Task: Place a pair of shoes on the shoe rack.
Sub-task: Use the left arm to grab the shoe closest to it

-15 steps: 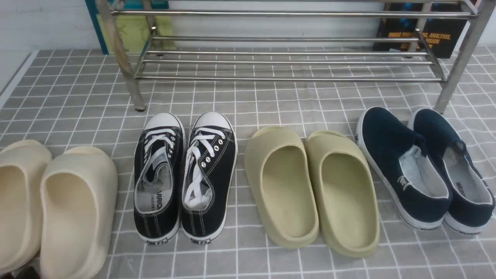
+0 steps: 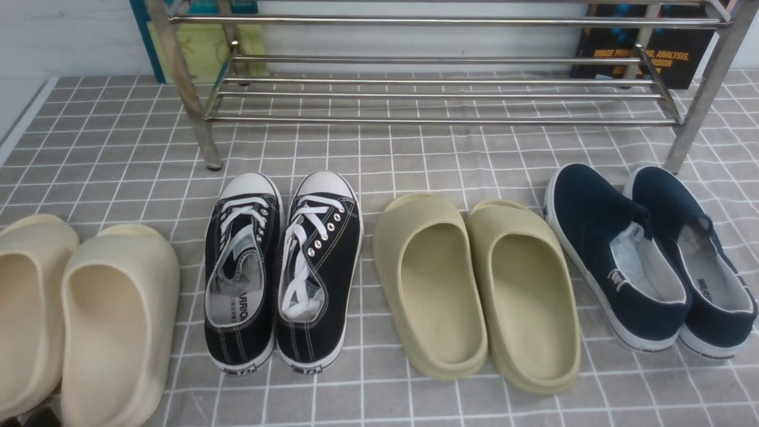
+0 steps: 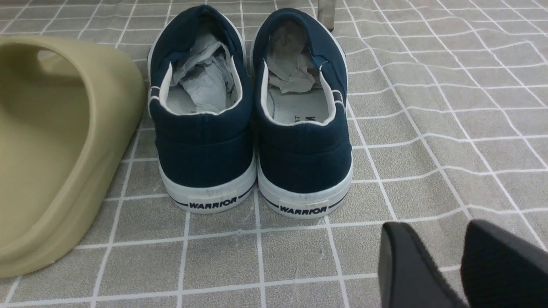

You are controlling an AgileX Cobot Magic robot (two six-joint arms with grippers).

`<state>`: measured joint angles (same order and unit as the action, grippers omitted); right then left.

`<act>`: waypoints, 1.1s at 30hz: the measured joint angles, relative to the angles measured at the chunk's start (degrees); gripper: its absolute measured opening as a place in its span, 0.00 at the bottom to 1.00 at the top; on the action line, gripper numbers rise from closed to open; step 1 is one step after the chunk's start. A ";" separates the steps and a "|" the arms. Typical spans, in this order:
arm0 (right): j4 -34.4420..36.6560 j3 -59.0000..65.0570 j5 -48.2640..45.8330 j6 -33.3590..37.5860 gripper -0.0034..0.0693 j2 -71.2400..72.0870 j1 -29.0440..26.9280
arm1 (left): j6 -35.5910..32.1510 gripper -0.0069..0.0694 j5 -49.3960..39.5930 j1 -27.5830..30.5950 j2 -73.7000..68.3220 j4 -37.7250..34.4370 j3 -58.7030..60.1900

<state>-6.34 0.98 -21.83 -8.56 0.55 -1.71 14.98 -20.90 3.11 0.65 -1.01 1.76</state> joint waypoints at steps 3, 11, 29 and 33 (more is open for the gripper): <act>0.00 0.00 0.00 0.00 0.38 0.00 0.00 | 0.00 0.40 0.24 0.00 0.00 0.00 0.00; 0.00 0.00 0.00 0.00 0.38 0.00 0.00 | 0.00 0.40 0.77 0.00 0.00 -0.91 0.00; 0.00 0.00 0.00 0.00 0.38 0.00 0.00 | 0.00 0.40 1.09 0.00 0.00 -3.58 0.00; 0.00 0.00 0.00 0.00 0.38 0.00 0.00 | 0.00 0.40 1.41 0.00 0.00 -4.61 0.00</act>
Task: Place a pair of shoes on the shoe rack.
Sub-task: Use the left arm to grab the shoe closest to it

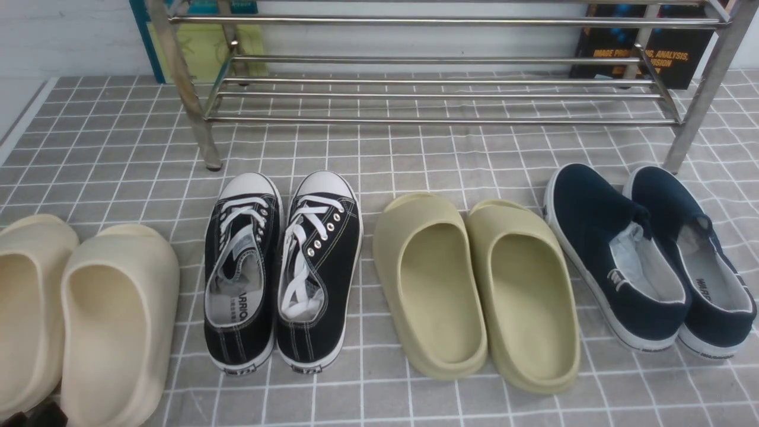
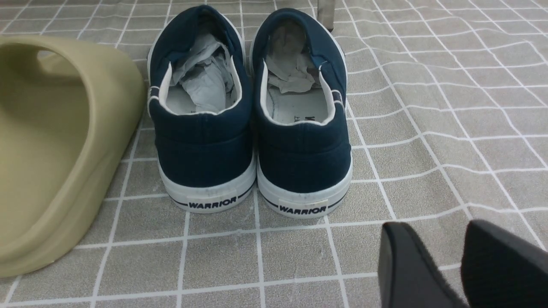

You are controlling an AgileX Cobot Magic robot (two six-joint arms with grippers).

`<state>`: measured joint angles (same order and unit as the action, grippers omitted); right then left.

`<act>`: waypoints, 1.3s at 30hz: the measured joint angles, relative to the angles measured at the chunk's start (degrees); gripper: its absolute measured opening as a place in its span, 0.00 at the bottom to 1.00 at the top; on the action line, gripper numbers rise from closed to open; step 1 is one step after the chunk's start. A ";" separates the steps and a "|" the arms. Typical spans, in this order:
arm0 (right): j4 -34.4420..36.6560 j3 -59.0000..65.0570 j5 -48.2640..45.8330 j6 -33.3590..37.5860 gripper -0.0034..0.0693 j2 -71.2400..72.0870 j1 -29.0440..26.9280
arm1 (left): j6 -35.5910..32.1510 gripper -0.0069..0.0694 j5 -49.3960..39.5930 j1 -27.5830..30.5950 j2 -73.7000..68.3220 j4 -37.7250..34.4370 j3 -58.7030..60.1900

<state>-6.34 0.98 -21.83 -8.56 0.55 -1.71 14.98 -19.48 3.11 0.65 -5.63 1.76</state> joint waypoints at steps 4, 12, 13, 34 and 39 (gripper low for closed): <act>0.00 0.00 0.00 0.00 0.38 0.00 0.00 | 2.73 0.40 1.43 0.00 0.00 -6.00 0.00; 0.00 0.00 0.00 0.00 0.38 0.00 0.00 | 23.29 0.40 2.40 0.00 0.00 -40.38 0.00; 0.00 0.00 0.00 0.00 0.38 0.00 0.00 | 24.92 0.40 2.81 0.00 0.00 -44.65 0.00; 0.00 0.00 0.00 0.00 0.38 0.00 0.00 | -2.88 0.23 -14.71 0.00 -7.49 -27.89 -25.63; 0.00 0.00 0.00 0.00 0.38 0.00 0.00 | 1.43 0.07 -34.87 0.00 -22.98 -6.15 -39.12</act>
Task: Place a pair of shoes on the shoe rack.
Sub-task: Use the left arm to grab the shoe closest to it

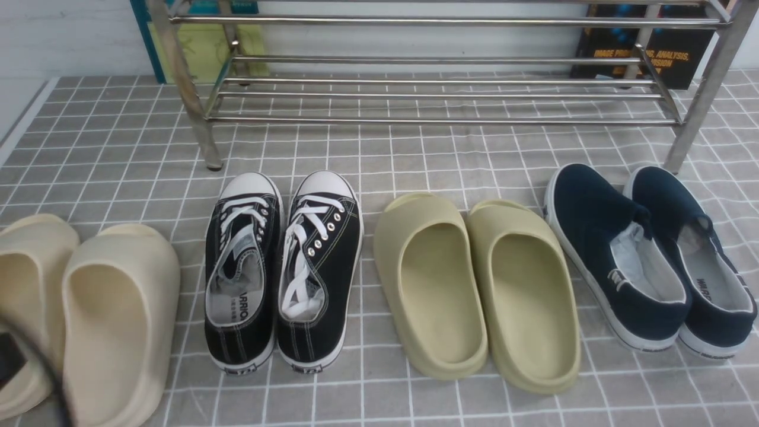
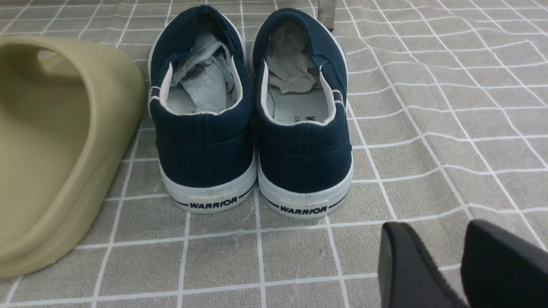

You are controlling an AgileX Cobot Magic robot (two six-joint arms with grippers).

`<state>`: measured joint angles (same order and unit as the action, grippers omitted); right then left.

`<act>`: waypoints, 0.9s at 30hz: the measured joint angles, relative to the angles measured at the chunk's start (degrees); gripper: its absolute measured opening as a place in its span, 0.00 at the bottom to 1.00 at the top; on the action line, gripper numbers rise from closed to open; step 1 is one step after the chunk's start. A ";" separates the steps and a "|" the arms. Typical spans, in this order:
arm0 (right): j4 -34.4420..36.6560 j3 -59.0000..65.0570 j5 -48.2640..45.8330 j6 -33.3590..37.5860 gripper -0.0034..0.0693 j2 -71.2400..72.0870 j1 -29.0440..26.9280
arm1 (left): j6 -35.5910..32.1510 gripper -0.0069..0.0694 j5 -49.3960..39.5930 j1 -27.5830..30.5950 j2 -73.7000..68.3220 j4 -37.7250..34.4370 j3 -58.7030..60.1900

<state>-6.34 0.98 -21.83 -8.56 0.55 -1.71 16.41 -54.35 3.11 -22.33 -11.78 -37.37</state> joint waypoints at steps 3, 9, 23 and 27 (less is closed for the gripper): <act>0.00 0.00 0.00 0.00 0.38 0.00 0.00 | 0.91 0.07 -10.68 -0.42 -10.88 11.11 -5.96; 0.00 0.00 0.00 0.00 0.38 0.00 0.00 | 1.56 0.07 -11.71 -9.69 -24.22 15.51 -8.93; 0.00 0.00 0.00 0.00 0.38 0.00 0.00 | 7.84 0.65 8.03 -18.35 -50.40 12.21 -11.20; 0.00 0.00 0.00 0.00 0.38 0.00 0.00 | 8.98 0.70 13.40 -18.35 -58.45 11.78 -11.26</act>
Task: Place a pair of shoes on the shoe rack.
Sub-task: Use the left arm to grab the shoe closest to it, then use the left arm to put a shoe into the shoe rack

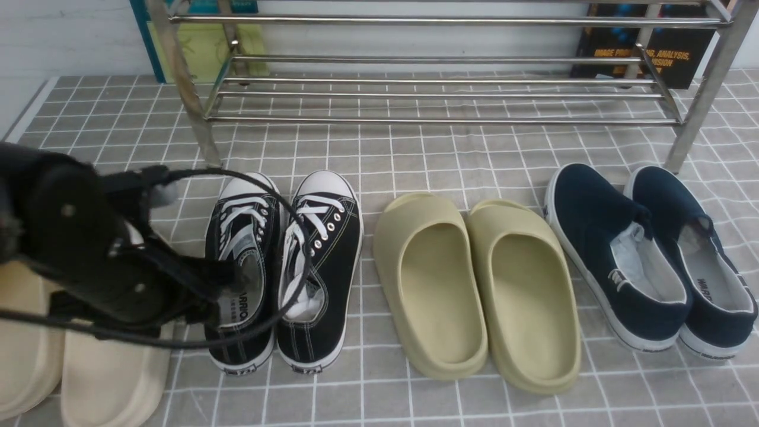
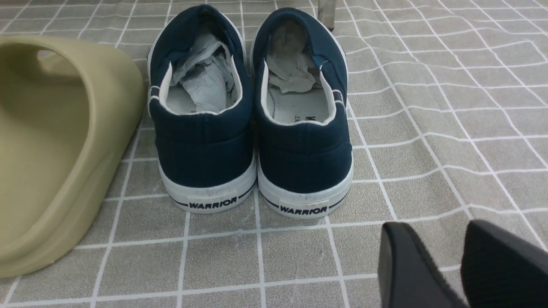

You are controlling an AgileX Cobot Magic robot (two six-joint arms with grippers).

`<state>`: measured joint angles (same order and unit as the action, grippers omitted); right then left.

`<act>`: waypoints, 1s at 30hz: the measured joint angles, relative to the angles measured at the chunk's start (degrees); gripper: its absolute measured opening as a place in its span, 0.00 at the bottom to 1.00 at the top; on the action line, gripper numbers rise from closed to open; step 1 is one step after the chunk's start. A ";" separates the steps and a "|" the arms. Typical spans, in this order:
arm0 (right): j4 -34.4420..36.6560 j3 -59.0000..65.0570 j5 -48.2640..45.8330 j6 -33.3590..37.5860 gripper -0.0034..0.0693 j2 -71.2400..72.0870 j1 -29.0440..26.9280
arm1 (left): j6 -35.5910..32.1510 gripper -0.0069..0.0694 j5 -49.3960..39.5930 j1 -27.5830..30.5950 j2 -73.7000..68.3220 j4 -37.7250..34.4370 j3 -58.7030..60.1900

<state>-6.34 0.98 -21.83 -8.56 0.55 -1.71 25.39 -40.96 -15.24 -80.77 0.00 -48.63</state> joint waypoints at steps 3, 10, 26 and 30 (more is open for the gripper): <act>0.00 0.00 0.00 0.00 0.38 0.00 0.00 | 0.39 0.66 4.21 0.00 -3.56 0.00 -0.29; 0.00 0.00 0.00 0.00 0.38 0.00 0.00 | 1.77 0.36 8.93 0.00 -10.67 0.00 -0.36; 0.00 0.00 0.00 0.00 0.38 0.00 0.00 | 1.04 0.07 -6.27 0.05 -3.19 0.89 -11.13; 0.00 0.00 0.00 0.00 0.38 0.00 0.00 | 0.42 0.07 -7.55 -0.01 -2.39 0.47 -19.06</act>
<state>-6.34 0.98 -21.83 -8.56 0.55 -1.71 25.81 -48.51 -15.24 -83.16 0.47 -67.68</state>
